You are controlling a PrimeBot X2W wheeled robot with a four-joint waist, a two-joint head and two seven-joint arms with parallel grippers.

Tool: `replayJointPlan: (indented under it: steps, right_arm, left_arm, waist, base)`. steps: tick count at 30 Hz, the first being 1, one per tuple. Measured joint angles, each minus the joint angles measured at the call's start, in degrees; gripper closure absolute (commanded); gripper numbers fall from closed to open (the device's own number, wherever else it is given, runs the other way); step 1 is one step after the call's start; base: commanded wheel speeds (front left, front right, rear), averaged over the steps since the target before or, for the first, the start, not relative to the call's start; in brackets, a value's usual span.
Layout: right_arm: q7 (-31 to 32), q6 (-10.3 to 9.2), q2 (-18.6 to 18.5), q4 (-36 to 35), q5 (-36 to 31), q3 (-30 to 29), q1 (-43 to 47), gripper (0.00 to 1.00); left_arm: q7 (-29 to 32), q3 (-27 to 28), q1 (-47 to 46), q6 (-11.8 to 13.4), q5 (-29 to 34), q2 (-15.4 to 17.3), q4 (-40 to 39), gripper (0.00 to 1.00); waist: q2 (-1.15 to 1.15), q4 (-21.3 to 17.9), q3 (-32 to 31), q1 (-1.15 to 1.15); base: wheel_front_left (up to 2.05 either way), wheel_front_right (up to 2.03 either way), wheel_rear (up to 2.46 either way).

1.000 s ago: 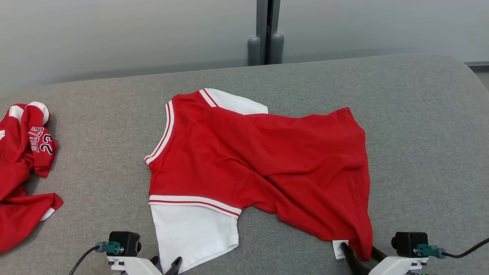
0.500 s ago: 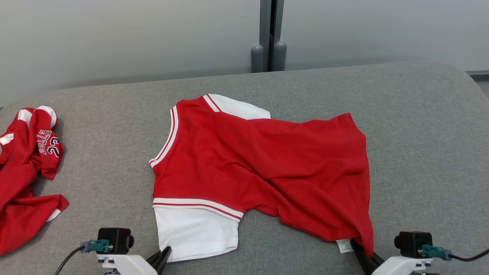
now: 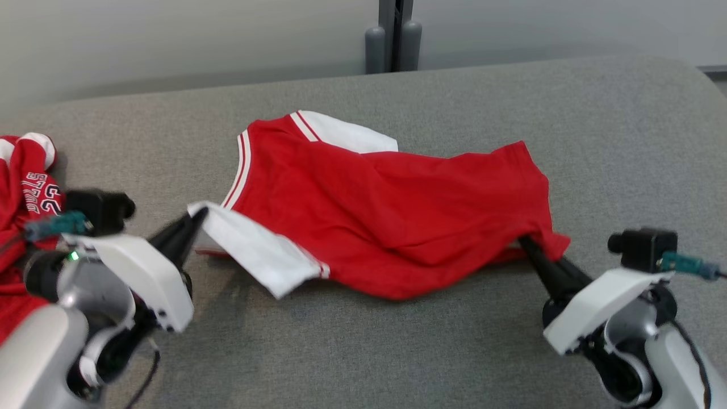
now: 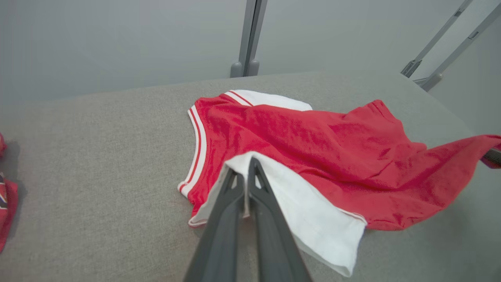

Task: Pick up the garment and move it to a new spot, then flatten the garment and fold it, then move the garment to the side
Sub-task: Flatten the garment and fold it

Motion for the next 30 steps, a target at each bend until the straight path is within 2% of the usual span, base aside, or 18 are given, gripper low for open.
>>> replayJointPlan:
  steps: [7, 13, 14, 19, 26, 30]
  right_arm:
    - [3.4, 0.00, -3.0, 0.6, 4.2, -0.2, -17.8, 1.00]
    - [6.0, 0.00, -4.4, 5.2, 8.8, 0.3, -36.2, 1.00]
    - [6.0, 0.00, -4.4, 5.2, 8.8, 0.3, -36.2, 1.00]
    - [4.3, 0.00, -4.4, 11.0, 11.4, -0.2, -51.0, 1.00]
    - [-4.6, 0.00, -4.7, 18.6, 14.6, 0.7, -69.2, 1.00]
    - [-8.8, 0.00, -5.5, 22.8, 15.8, 1.9, -77.4, 1.00]
  left_arm:
    - [4.6, 1.2, -21.1, -6.1, 0.8, 0.9, 8.3, 1.00]
    - [8.0, 0.5, -42.0, -11.0, 2.9, -0.7, 20.2, 1.00]
    - [8.0, 0.5, -42.0, -11.0, 2.9, -0.7, 20.2, 1.00]
    - [7.5, 0.2, -60.3, -12.8, 6.4, -2.9, 30.8, 1.00]
    - [1.3, 0.2, -80.5, -14.2, 9.6, -6.6, 44.3, 1.00]
    - [-2.1, -0.4, -87.9, -14.8, 10.5, -8.8, 50.7, 1.00]
  waist:
    - [0.00, -1.0, 6.7, 0.00]
    - [0.00, -2.0, 13.6, 0.00]
    - [0.00, -2.0, 13.6, 0.00]
    - [0.00, -2.6, 19.8, 0.00]
    - [0.00, -3.2, 26.6, 0.00]
    - [-0.01, -3.0, 27.9, 0.00]
  base:
    - [0.00, 0.00, 0.00]
    - [0.00, 0.00, 0.00]
    - [0.00, 0.00, 0.00]
    - [0.00, 0.00, 0.00]
    - [0.00, 0.00, 0.00]
    - [0.00, 0.00, 0.00]
